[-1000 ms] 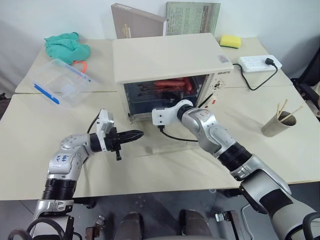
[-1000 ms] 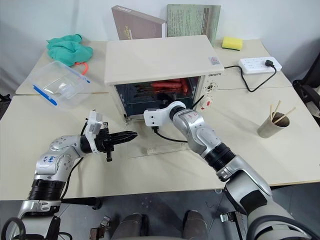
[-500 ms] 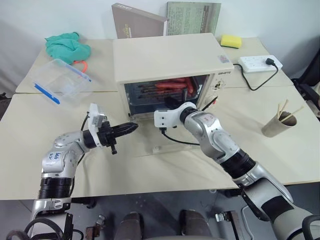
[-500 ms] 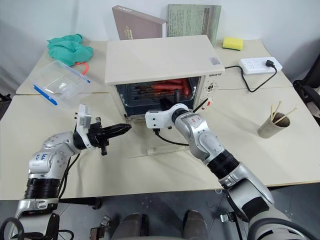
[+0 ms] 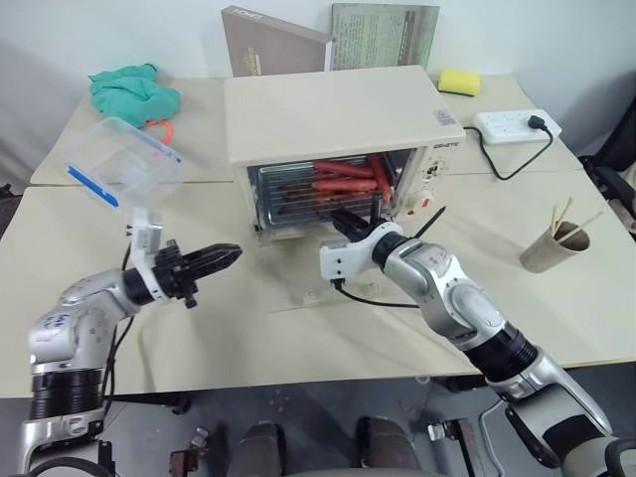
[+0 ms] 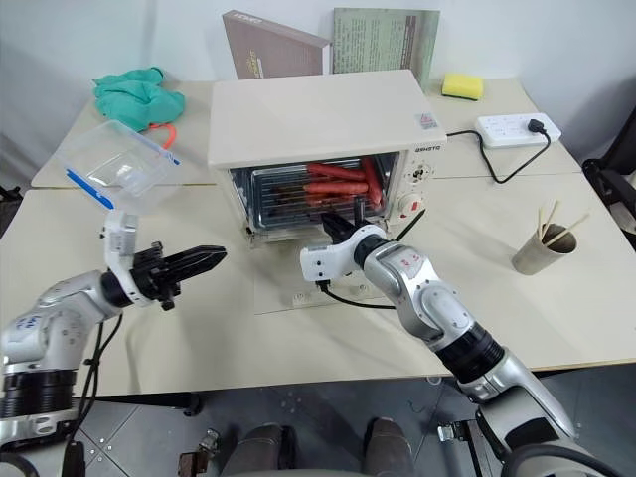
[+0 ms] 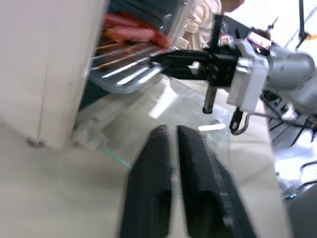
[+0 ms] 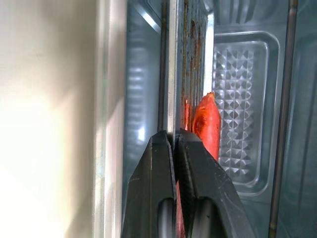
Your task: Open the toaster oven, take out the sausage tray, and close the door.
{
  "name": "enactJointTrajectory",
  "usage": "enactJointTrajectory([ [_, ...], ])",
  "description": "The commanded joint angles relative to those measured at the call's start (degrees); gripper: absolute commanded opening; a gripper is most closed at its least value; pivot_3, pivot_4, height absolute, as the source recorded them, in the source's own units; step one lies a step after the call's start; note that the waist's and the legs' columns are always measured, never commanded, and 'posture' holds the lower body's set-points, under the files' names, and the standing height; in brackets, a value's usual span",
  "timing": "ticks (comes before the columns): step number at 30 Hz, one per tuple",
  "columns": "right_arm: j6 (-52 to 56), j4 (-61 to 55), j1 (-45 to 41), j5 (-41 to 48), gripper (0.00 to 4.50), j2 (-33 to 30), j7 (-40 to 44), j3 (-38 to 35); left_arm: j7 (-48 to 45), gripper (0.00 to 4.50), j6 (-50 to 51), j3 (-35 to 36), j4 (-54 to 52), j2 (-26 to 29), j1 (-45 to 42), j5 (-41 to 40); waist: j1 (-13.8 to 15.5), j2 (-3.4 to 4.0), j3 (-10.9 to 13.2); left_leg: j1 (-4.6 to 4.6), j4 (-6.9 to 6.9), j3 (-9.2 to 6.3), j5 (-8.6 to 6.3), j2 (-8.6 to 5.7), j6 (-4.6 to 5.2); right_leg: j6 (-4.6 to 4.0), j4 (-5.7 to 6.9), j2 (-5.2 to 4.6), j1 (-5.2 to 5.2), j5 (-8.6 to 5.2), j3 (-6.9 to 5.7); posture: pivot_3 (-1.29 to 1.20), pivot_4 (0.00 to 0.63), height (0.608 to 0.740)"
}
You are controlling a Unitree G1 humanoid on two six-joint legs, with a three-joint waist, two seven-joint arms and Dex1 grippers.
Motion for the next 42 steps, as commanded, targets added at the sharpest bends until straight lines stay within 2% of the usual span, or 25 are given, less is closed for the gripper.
enactJointTrajectory([
  [1, -2.5, -4.6, 0.3, 0.1, 0.0, -1.0, 0.4, -2.6, 2.1, 1.82, 1.0, 2.8, -2.2, 0.1, 0.7, -2.6, 0.1, 0.0, 0.0, 0.0, 0.01, 0.02, 0.0, 0.0, 0.0, 0.0, -0.01, 0.0, 0.0, 0.0, 0.01, 0.0, 0.15, 0.74],
  [4, -4.4, -5.9, 1.4, 0.2, 0.0, -1.5, 0.2, -3.5, 3.7, 2.71, 2.3, 4.8, -2.3, -0.7, 1.1, -4.7, 0.1, 0.0, 0.0, 0.0, 0.01, 0.01, 0.0, 0.0, 0.0, 0.0, 0.0, 0.0, 0.01, 0.0, 0.01, 0.0, 0.15, 0.74],
  [9, -6.8, -7.1, 3.0, 0.5, 0.0, -2.2, -0.1, -4.7, 0.8, 4.29, -0.6, 5.0, -2.8, -0.4, 2.9, -4.8, 0.1, 0.0, 0.0, 0.01, -0.01, 0.01, -0.01, 0.0, -0.02, 0.0, -0.02, 0.0, 0.01, 0.0, 0.0, 0.0, 0.15, 0.74],
  [10, -7.4, -7.6, 3.3, 0.6, 0.0, -2.4, -0.3, -4.9, 0.9, 4.47, -0.3, 5.2, -2.8, -0.4, 2.9, -5.3, 0.1, 0.0, 0.0, 0.0, -0.02, 0.01, -0.01, 0.0, -0.02, 0.0, -0.03, 0.0, 0.01, 0.0, 0.0, 0.0, 0.15, 0.74],
  [14, -10.2, -9.1, 4.2, 1.1, 0.0, -3.0, -1.1, -6.3, 3.1, 4.47, 1.3, 5.0, -2.5, -0.7, 2.3, -5.9, 0.1, 0.0, 0.0, 0.0, -0.01, 0.02, -0.01, 0.0, -0.02, 0.0, -0.05, 0.0, 0.01, 0.0, 0.01, 0.0, 0.15, 0.74],
  [25, -17.7, -10.0, 7.8, 1.4, 0.0, -6.5, -3.9, -9.7, 14.9, 4.47, 16.6, 5.7, -1.9, -1.7, 0.6, -13.6, 0.1, -0.01, 0.0, 0.0, -0.05, 0.01, -0.01, 0.0, -0.02, 0.0, -0.07, 0.0, 0.0, 0.0, 0.01, 0.0, 0.15, 0.74],
  [32, -19.1, -11.7, 12.4, 0.1, 0.0, -6.4, -6.5, -11.0, 19.7, 4.47, 18.1, 6.1, -0.4, -5.3, -2.1, -15.0, 0.3, -0.02, 0.0, 0.0, -0.03, 0.0, -0.01, 0.0, -0.02, 0.0, -0.08, 0.0, 0.03, 0.0, 0.0, 0.0, 0.15, 0.74],
  [42, -19.9, -12.7, 16.5, -1.6, 0.0, -5.6, -10.1, -12.9, 24.0, 4.47, 25.1, 6.7, -0.9, -6.2, -3.2, -19.2, 0.2, -0.02, 0.0, 0.02, 0.02, 0.0, -0.01, 0.0, -0.02, 0.0, -0.08, 0.0, 0.07, 0.0, 0.02, 0.0, 0.15, 0.74],
])
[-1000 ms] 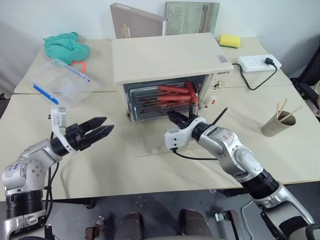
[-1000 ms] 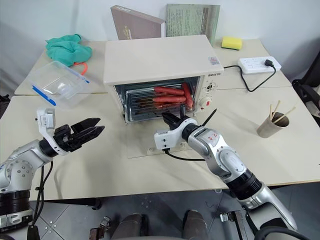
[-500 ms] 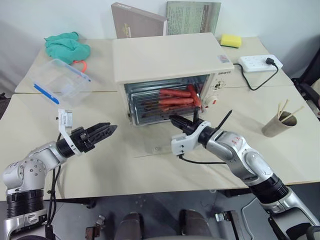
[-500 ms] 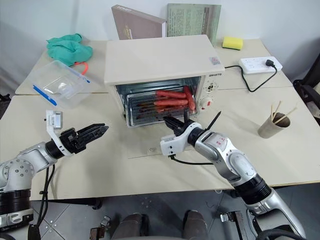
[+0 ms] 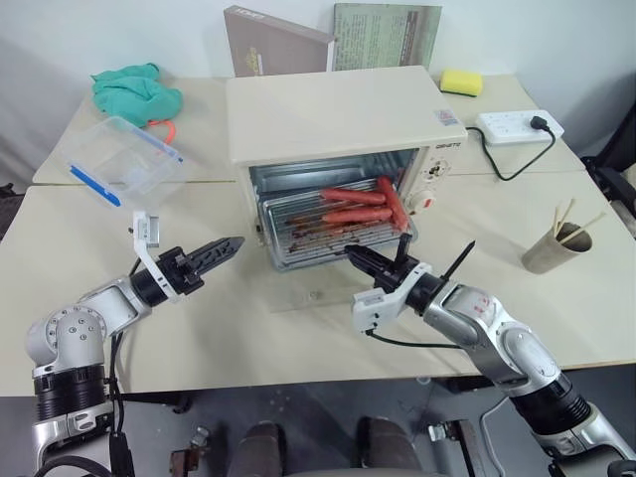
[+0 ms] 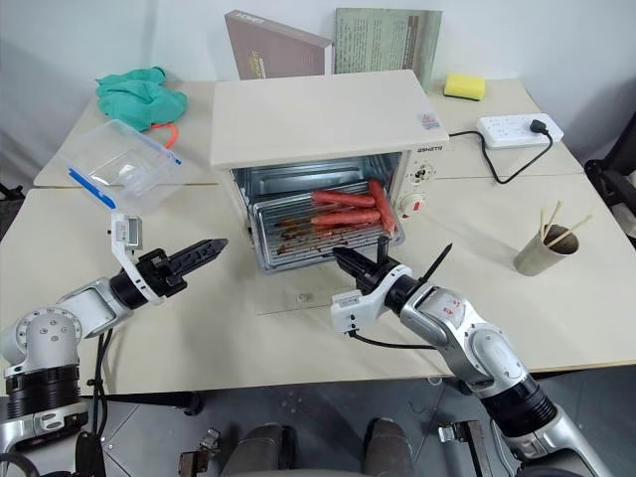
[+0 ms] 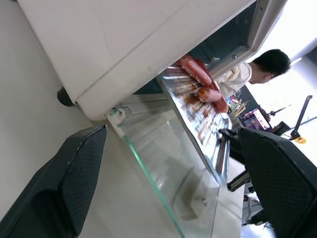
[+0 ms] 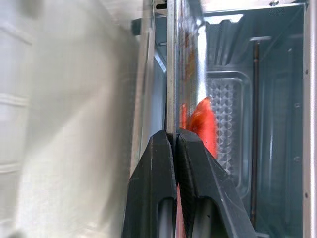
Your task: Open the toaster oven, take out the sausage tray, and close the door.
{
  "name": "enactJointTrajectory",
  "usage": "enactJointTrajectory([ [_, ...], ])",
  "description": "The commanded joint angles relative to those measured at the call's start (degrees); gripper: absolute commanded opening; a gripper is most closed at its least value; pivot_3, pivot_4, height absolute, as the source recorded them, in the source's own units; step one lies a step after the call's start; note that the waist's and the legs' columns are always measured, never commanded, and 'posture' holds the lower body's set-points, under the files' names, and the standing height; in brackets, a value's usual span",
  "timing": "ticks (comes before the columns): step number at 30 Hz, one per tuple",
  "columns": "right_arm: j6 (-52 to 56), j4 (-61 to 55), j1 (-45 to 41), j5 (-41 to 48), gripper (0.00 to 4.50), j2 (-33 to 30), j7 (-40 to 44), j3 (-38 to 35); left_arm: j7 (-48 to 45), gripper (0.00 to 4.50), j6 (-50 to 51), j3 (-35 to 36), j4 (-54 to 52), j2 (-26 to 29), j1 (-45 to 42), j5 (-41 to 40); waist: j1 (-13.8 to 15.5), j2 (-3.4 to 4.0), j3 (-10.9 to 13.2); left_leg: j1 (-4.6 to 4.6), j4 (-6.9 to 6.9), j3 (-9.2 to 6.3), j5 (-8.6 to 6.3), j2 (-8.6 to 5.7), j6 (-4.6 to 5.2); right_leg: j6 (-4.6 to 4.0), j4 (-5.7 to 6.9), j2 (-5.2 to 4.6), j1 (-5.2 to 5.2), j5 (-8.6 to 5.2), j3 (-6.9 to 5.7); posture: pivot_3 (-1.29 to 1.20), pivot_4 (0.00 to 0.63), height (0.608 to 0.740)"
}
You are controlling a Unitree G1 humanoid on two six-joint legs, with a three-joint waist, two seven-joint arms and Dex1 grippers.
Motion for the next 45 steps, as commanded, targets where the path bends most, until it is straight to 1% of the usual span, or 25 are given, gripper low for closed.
enactJointTrajectory([
  [1, -0.8, -4.2, -0.4, -0.4, 0.0, 0.7, -2.4, -2.6, 1.2, 4.47, 2.4, 1.5, -1.3, 0.4, -0.8, -2.8, 0.0, 0.0, 0.0, 0.03, 0.0, -0.01, 0.0, 0.0, 0.0, 0.0, 0.01, 0.0, 0.03, 0.0, 0.0, 0.0, 0.15, 0.74],
  [6, -1.7, -5.4, -0.3, -0.2, 0.0, 0.6, -3.2, -3.2, 3.8, 4.47, 6.1, 2.8, -0.1, 0.6, -2.1, -5.4, 0.0, 0.0, 0.0, 0.06, 0.0, -0.01, 0.0, 0.0, 0.0, 0.0, 0.01, 0.0, 0.05, 0.0, 0.02, 0.0, 0.15, 0.74],
  [11, -3.2, -6.2, 1.3, -0.1, 0.0, 0.2, -2.9, -3.7, 5.6, 4.47, 7.3, 3.7, 0.3, 0.1, -2.5, -6.4, 0.0, 0.0, 0.0, 0.06, 0.0, 0.0, 0.0, 0.0, 0.0, 0.0, 0.0, 0.0, 0.06, 0.0, 0.02, 0.0, 0.15, 0.74],
  [20, -5.6, -8.4, 3.5, 3.0, 0.0, -1.1, 0.7, -4.4, 6.6, 4.47, 8.7, 3.2, 1.3, -0.4, -3.2, -6.1, -0.1, 0.0, 0.0, 0.1, -0.01, 0.01, 0.0, 0.0, 0.0, 0.0, 0.01, 0.0, 0.06, 0.0, 0.05, 0.0, 0.15, 0.74],
  [23, -6.7, -9.4, 4.6, 4.7, 0.0, -2.6, 2.3, -5.5, 6.9, 4.47, 10.9, 3.1, 2.5, -0.5, -3.8, -7.2, 0.0, 0.0, 0.0, 0.1, 0.0, 0.01, 0.0, 0.0, 0.0, 0.0, 0.01, 0.0, 0.07, 0.0, 0.05, 0.0, 0.15, 0.74],
  [28, -8.7, -11.9, 7.3, 8.2, 0.0, -5.2, 5.1, -6.9, 8.8, 4.47, 15.7, 3.8, 4.5, -1.8, -5.1, -9.8, 0.4, -0.02, 0.0, 0.1, 0.05, 0.01, 0.0, -0.01, 0.0, 0.0, -0.01, 0.0, 0.12, 0.0, 0.06, 0.0, 0.15, 0.74],
  [33, -7.1, -14.2, 9.0, 12.9, 0.0, -5.8, 9.7, -8.2, 10.5, 4.47, 19.8, 3.8, 2.4, -3.8, -3.3, -13.1, 0.4, -0.02, 0.0, 0.12, 0.05, 0.02, 0.0, 0.0, 0.0, 0.0, 0.0, 0.0, 0.12, 0.0, 0.08, 0.0, 0.15, 0.74],
  [36, -5.3, -14.8, 9.0, 15.2, 0.0, -5.2, 12.1, -8.4, 12.0, 4.47, 20.7, 4.6, 1.8, -4.7, -2.5, -14.8, 0.3, -0.02, 0.0, 0.12, 0.04, 0.01, 0.0, 0.0, 0.0, 0.0, 0.01, 0.01, 0.12, 0.0, 0.09, 0.0, 0.15, 0.74],
  [42, -4.3, -15.9, 9.0, 15.6, 0.0, -4.2, 13.6, -8.2, 16.6, 4.47, 19.8, 5.9, 1.0, -7.5, -1.6, -18.1, 0.5, -0.02, 0.0, 0.13, 0.05, 0.01, 0.0, 0.0, 0.0, 0.0, 0.01, 0.0, 0.13, 0.0, 0.09, 0.0, 0.15, 0.74],
  [45, -5.2, -16.2, 9.5, 15.6, 0.0, -4.2, 13.8, -7.9, 19.2, 4.47, 19.5, 6.5, 1.2, -9.1, -2.0, -20.9, 1.1, -0.03, 0.0, 0.13, 0.07, 0.02, 0.0, -0.01, 0.0, 0.0, -0.03, 0.0, 0.13, 0.0, 0.12, 0.0, 0.15, 0.74],
])
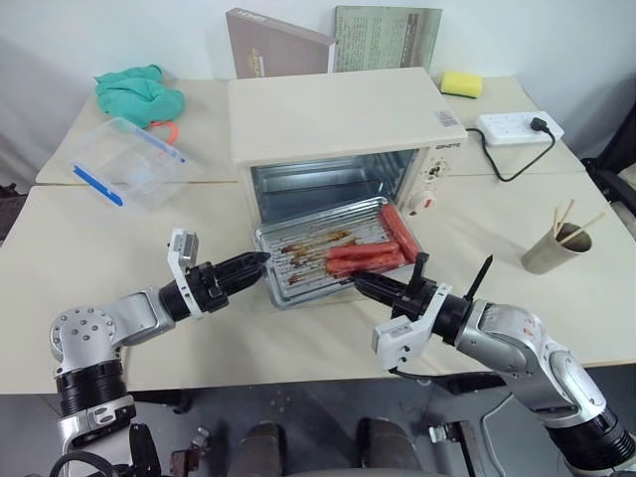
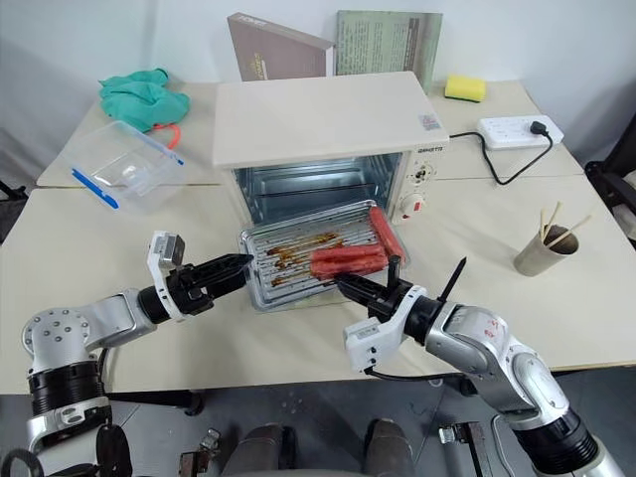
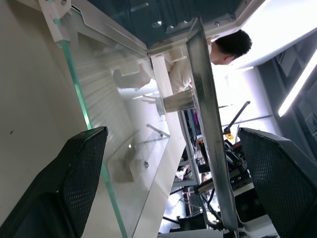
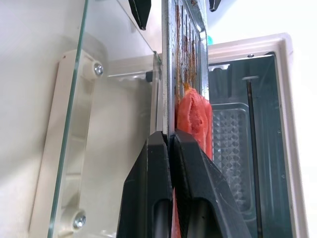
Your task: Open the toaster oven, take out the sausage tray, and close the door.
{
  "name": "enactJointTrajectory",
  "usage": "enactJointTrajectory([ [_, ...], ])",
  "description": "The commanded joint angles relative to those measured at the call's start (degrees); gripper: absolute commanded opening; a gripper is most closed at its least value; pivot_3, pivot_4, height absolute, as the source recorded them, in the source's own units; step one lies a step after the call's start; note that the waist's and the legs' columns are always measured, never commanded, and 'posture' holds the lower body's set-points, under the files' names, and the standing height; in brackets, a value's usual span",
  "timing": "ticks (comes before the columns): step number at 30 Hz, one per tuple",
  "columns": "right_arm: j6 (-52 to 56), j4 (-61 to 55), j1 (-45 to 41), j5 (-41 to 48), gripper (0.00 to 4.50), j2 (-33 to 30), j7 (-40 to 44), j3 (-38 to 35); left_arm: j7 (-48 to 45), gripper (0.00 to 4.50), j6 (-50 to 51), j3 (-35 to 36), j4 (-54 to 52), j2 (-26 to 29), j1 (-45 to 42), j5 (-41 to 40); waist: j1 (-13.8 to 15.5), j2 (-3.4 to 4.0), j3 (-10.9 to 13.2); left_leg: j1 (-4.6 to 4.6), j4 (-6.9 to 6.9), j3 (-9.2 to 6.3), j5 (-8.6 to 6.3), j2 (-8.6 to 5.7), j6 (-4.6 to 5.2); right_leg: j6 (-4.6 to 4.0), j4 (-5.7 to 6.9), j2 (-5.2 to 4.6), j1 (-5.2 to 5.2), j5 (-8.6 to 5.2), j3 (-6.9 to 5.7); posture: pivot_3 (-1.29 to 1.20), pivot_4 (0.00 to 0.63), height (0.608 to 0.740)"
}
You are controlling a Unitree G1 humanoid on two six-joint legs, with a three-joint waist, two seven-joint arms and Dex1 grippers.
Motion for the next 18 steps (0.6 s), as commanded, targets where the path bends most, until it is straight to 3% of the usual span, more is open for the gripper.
enactJointTrajectory([
  [1, -1.2, -3.4, 0.3, 1.2, 0.0, 0.5, -0.3, -1.2, 2.9, 4.47, -0.2, 1.2, -1.2, -1.3, 0.0, -5.1, 0.5, -0.01, 0.0, 0.0, 0.0, 0.0, 0.0, 0.0, 0.0, 0.0, 0.0, 0.0, 0.0, 0.0, 0.0, 0.0, 0.15, 0.74],
  [16, -2.9, -2.7, 1.3, 1.3, 0.0, -0.2, -0.3, -2.2, 17.2, 4.47, -4.1, -5.5, -1.0, 0.6, 4.3, -26.4, 0.6, -0.01, 0.0, 0.02, 0.04, -0.01, 0.0, 0.0, 0.0, 0.0, -0.01, 0.0, 0.04, 0.0, 0.04, 0.0, 0.15, 0.74],
  [18, -2.9, -2.5, 1.2, 1.2, 0.0, -0.2, -0.4, -2.2, 19.0, 4.09, -5.9, -7.1, -2.0, 1.1, 5.4, -29.2, 0.7, -0.01, 0.0, 0.02, 0.04, -0.01, 0.0, 0.0, 0.0, 0.0, -0.02, 0.0, 0.04, 0.0, 0.05, 0.0, 0.15, 0.74],
])
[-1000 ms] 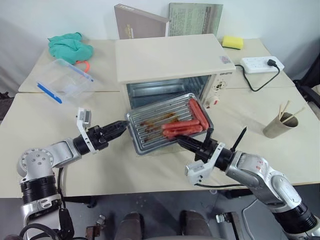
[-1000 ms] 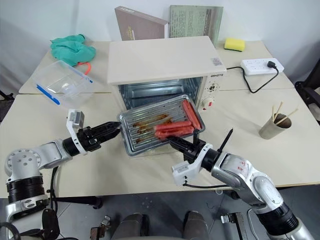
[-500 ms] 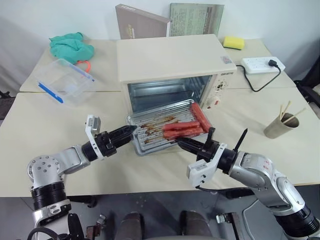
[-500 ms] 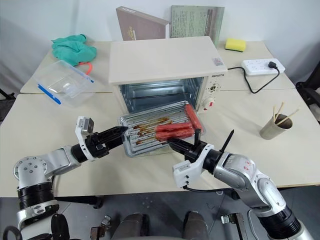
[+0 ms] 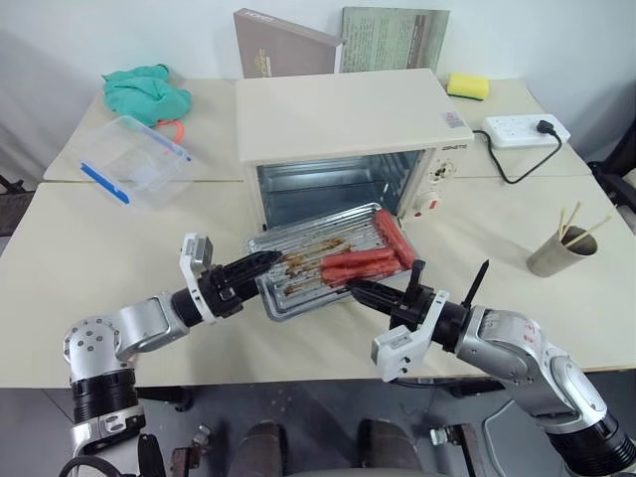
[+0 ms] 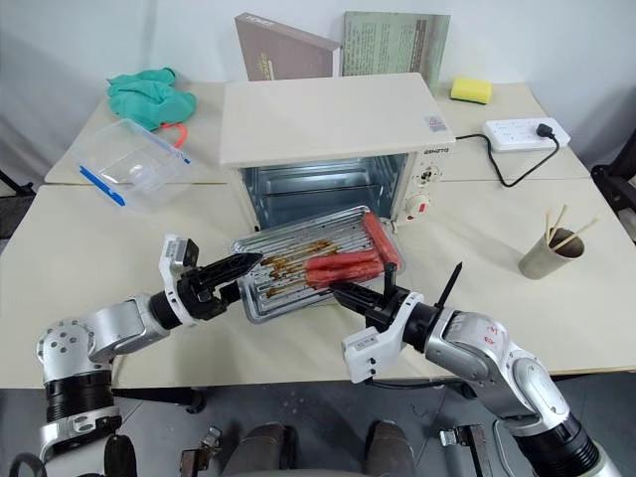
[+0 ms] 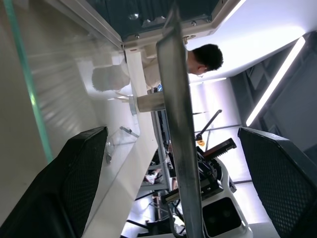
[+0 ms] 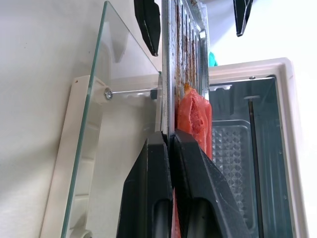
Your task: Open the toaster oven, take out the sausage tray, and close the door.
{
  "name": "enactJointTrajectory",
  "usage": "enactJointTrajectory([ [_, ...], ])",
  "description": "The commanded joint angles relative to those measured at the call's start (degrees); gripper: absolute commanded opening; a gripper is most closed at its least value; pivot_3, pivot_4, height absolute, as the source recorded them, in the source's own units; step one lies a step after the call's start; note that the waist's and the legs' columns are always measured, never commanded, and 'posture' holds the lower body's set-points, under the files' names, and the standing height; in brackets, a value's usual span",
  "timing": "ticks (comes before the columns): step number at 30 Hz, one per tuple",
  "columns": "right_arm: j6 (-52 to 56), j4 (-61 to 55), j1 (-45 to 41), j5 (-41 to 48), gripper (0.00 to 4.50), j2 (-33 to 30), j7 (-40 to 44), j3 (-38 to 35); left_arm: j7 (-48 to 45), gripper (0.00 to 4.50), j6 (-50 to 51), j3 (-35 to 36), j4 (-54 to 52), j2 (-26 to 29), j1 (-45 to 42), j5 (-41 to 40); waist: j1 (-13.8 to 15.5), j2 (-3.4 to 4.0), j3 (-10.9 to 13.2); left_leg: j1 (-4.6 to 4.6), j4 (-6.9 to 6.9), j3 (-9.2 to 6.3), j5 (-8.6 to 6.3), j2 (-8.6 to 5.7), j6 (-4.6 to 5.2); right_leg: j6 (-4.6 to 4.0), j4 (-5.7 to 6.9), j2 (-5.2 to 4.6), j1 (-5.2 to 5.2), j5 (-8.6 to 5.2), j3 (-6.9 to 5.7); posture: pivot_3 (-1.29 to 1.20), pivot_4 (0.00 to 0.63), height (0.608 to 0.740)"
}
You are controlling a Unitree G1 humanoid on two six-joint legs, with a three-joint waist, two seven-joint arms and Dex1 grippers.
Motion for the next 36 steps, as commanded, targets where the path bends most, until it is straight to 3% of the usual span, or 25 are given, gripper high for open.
enactJointTrajectory([
  [1, -0.8, -1.9, -0.2, 1.1, 0.0, -0.1, -0.6, -2.2, 2.8, 3.91, -3.3, -2.2, -2.6, 1.3, 1.8, -6.3, 0.0, 0.0, 0.0, 0.0, 0.0, 0.0, 0.0, 0.0, 0.0, 0.0, 0.0, 0.0, 0.0, 0.0, 0.01, 0.0, 0.15, 0.74],
  [11, -0.7, -1.5, -0.9, 1.3, 0.0, 0.0, -0.4, -2.0, 5.8, 0.94, -10.1, -8.5, -4.8, 4.7, 4.3, -12.4, 0.1, 0.0, 0.0, 0.0, 0.0, 0.03, 0.0, -0.01, 0.0, -0.01, -0.15, 0.01, 0.05, -0.01, 0.02, 0.0, 0.15, 0.74],
  [13, -0.7, -1.4, -1.0, 1.4, 0.0, 0.0, -0.3, -2.0, 5.8, 0.18, -10.9, -9.4, -4.8, 5.3, 4.4, -12.9, 0.1, 0.0, 0.0, -0.01, 0.0, 0.03, 0.0, -0.01, 0.0, -0.01, -0.17, 0.01, 0.05, -0.01, 0.02, 0.0, 0.15, 0.74],
  [27, 6.3, -2.5, -4.5, 11.7, 0.0, 2.0, 9.2, -1.4, 11.0, 0.05, -13.9, -11.8, -6.7, 5.1, 5.4, -14.2, 0.1, 0.0, 0.0, -0.01, -0.02, 0.06, 0.0, -0.01, 0.01, -0.01, -0.26, 0.02, 0.07, -0.01, 0.03, 0.0, 0.15, 0.74],
  [34, 2.5, -1.1, -4.7, 16.5, 0.0, 0.8, 12.4, -0.7, 12.6, 0.05, -13.0, -11.4, -9.3, 4.5, 6.3, -14.2, 0.1, 0.0, 0.0, -0.01, -0.02, 0.05, 0.0, -0.01, 0.01, -0.01, -0.28, 0.02, 0.09, -0.01, 0.02, 0.0, 0.15, 0.74],
  [36, 2.8, -0.6, -5.2, 16.2, 0.56, 0.7, 12.7, -0.6, 13.1, 0.0, -13.3, -10.8, -9.2, 4.2, 6.4, -14.2, 0.1, 0.0, 0.0, -0.01, -0.02, 0.05, 0.0, -0.01, 0.01, -0.01, -0.28, 0.02, 0.09, -0.01, 0.02, 0.0, 0.15, 0.74],
])
